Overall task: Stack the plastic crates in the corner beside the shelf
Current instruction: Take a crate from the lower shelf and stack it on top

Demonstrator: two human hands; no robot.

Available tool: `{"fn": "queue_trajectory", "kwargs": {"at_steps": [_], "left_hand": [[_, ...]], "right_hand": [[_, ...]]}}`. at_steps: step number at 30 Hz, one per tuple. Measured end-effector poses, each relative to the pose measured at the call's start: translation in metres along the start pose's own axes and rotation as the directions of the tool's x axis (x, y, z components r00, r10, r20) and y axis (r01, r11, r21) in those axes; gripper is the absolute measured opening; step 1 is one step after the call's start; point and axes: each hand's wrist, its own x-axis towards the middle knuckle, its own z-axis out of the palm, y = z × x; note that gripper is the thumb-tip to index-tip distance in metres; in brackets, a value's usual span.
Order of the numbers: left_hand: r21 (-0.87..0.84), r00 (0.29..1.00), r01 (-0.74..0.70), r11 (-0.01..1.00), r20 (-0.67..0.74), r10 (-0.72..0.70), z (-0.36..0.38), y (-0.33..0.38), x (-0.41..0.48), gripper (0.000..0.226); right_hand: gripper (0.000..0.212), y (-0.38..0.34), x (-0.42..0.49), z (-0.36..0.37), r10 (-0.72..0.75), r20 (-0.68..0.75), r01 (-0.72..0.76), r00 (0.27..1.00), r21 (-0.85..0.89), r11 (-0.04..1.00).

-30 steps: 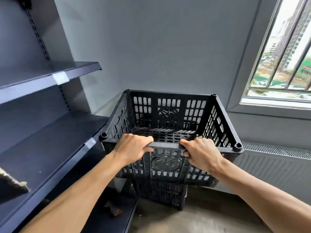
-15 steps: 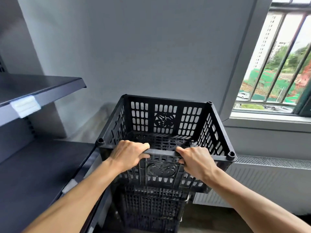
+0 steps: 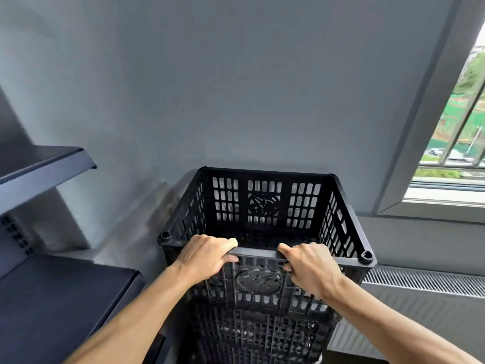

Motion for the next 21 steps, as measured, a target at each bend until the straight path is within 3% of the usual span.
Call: {"fn": "queue_trajectory", "kwargs": {"at_steps": [15,21], "left_hand": [[-0.124,0.985,0.057,0.991,0.168,-0.035,0.017,-0.031,0.04,0.029],[-0.15,0.98,0.091,0.985,0.189,-0.061,0.019,-0.031,0.034,0.029]], "right_hand": [[0.023,0.036,0.053,0.018,-0.11,-0.014,0.11,0.994,0.033,0.993],[0.025,0.031,0.052,0.018,-0.043,0.01,0.042,0.999,0.045,0.998]]}}
